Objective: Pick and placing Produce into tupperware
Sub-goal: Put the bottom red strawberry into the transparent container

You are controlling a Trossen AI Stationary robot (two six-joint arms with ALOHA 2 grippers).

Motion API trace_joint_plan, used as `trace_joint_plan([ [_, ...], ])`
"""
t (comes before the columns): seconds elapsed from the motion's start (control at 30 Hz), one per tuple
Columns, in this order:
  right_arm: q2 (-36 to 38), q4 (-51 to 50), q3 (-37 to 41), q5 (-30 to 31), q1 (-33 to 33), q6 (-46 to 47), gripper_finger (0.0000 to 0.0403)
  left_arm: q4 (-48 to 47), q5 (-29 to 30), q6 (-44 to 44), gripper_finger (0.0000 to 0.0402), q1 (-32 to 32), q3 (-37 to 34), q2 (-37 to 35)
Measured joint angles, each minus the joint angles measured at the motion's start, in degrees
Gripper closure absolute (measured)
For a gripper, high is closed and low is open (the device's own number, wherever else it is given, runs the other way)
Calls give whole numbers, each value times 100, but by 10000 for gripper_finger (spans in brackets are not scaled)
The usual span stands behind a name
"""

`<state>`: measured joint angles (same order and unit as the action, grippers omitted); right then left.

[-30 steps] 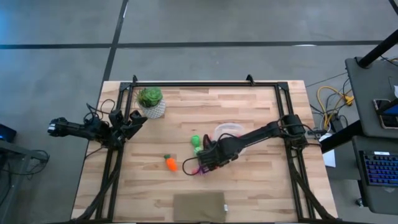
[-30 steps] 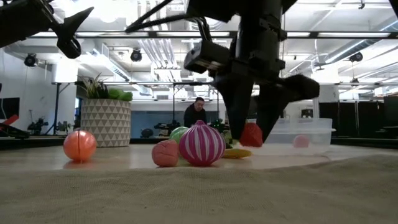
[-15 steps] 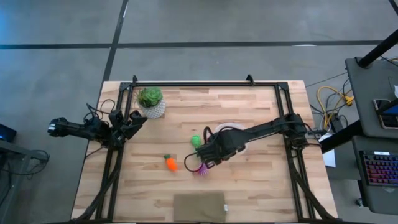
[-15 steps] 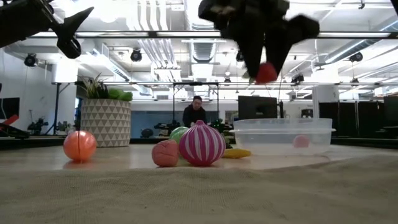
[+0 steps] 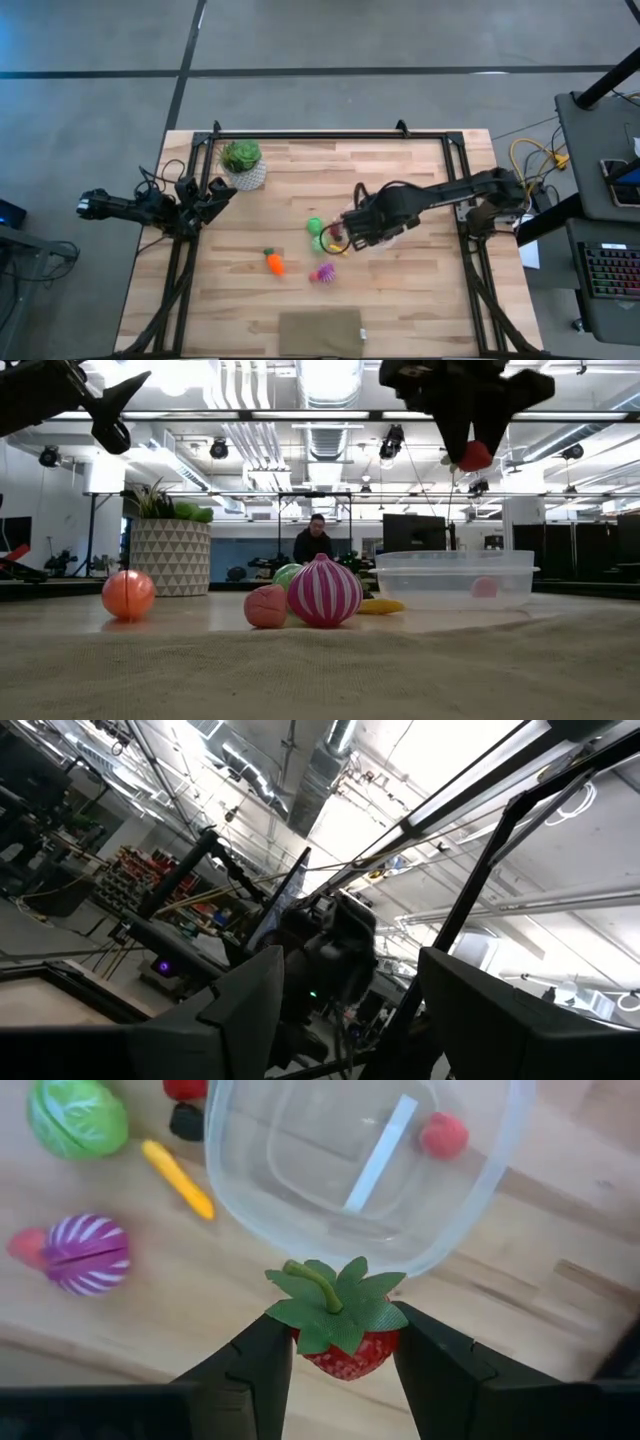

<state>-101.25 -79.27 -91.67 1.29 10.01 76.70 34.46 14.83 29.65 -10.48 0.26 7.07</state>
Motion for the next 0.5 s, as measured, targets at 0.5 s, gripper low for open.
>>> trace_joint_plan([
  [0.5,382,1754,2111,-174,-586,-323,250,2,26,0,183,0,0,-2],
])
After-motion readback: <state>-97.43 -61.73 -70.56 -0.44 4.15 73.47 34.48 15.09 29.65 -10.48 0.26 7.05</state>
